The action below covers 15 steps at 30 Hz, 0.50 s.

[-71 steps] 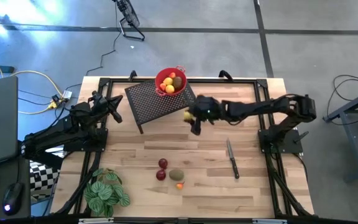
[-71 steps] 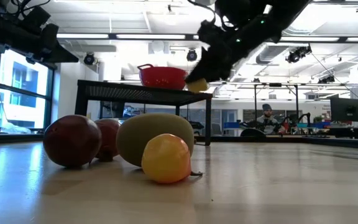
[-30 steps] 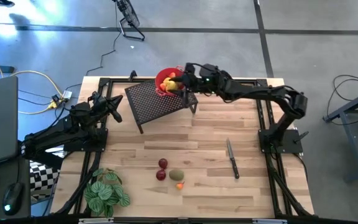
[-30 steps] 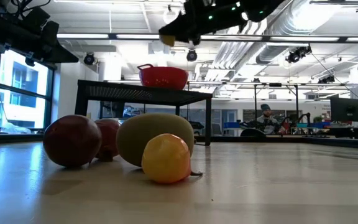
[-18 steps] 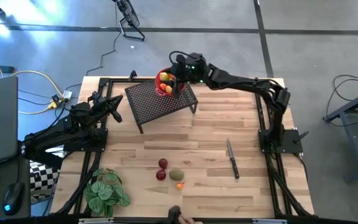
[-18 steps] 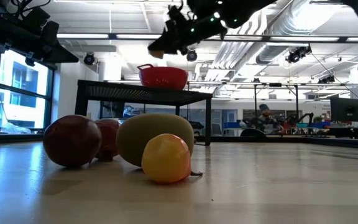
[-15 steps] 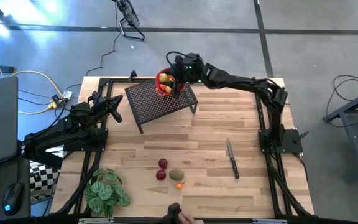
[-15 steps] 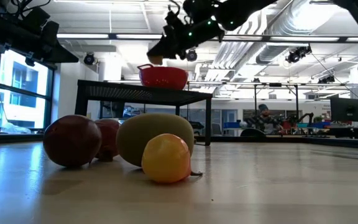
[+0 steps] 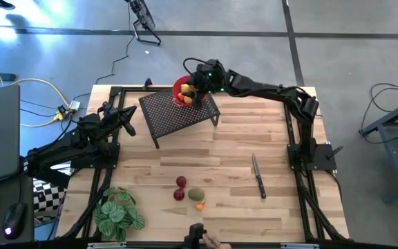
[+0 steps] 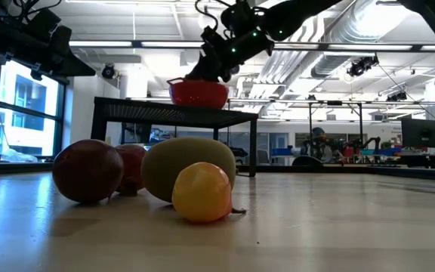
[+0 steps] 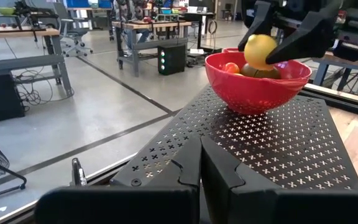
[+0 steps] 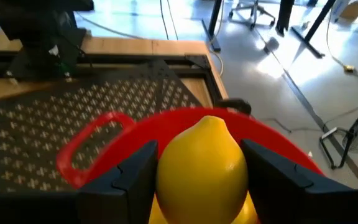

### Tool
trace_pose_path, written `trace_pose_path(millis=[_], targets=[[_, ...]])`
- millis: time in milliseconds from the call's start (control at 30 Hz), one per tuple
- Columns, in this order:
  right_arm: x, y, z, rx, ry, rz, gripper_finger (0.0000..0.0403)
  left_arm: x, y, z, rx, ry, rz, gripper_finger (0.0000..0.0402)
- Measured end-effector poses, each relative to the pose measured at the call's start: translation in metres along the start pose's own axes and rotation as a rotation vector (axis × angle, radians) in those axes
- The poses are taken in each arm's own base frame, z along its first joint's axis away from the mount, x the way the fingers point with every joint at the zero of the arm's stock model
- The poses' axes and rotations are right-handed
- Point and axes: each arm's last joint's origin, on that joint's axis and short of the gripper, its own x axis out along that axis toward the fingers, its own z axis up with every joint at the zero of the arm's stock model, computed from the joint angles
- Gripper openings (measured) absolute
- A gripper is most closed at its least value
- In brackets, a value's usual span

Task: Pick & Place Fruit
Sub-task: Put the lemon into the red strainer bowl on the shelf

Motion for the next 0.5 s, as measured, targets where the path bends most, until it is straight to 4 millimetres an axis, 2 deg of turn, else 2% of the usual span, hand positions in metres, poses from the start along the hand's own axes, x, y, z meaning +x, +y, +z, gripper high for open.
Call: trace_pose_path(millis=[200,500], targets=[[-0.0002,0.0001,-0.001,0.003,0.011,0.002,0.0218,0.0,0.0,0.0,0.0,0.0,0.0,0.0],[-0.0003,0.0,-0.0022,-0.023,0.022,0.004,0.0151,0.0,0.0,0.0,0.0,0.0,0.0,0.0]])
